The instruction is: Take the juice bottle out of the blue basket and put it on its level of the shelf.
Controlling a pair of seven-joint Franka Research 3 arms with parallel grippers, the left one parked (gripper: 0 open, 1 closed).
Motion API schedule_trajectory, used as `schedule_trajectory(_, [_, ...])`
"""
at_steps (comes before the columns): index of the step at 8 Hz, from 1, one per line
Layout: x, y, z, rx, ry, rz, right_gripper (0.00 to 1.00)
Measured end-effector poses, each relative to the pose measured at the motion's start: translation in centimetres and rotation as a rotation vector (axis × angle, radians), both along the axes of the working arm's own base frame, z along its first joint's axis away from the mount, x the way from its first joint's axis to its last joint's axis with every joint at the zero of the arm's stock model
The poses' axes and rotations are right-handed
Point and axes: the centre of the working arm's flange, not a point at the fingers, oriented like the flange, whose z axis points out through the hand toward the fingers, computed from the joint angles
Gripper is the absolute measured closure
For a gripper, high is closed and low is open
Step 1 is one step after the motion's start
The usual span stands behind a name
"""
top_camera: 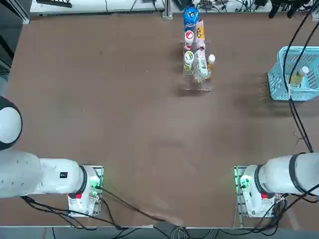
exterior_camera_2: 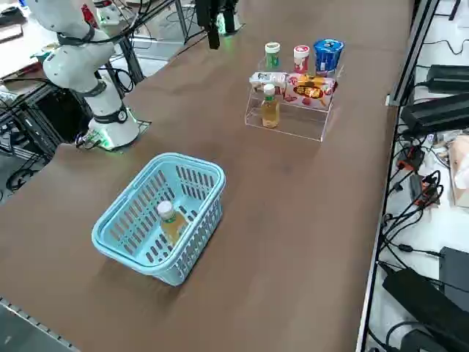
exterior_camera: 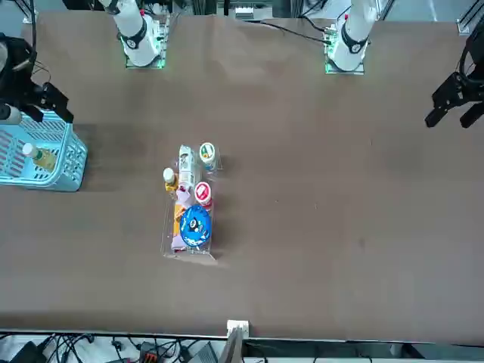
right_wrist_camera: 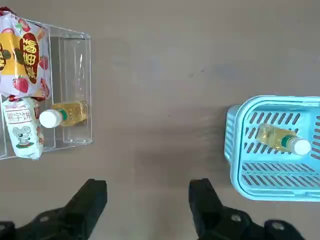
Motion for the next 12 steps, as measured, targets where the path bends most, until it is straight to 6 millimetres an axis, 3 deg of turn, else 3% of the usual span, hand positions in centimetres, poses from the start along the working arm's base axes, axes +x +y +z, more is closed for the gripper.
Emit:
schedule_trajectory(4, [0.1,-0.1,0.5,0.000,-0.012,-0.001,0.00])
schedule_trajectory(7, [1.0,-1.2,-1.1,-0.003,0.018,-0.011,0.00])
schedule_trajectory(10, [1.2,-4.6,-1.9,-0.011,0.035,-0.049,0.00])
schedule_trajectory(12, [1.2,-9.2,-3.0,-0.042,0.060,-0.088,0.00])
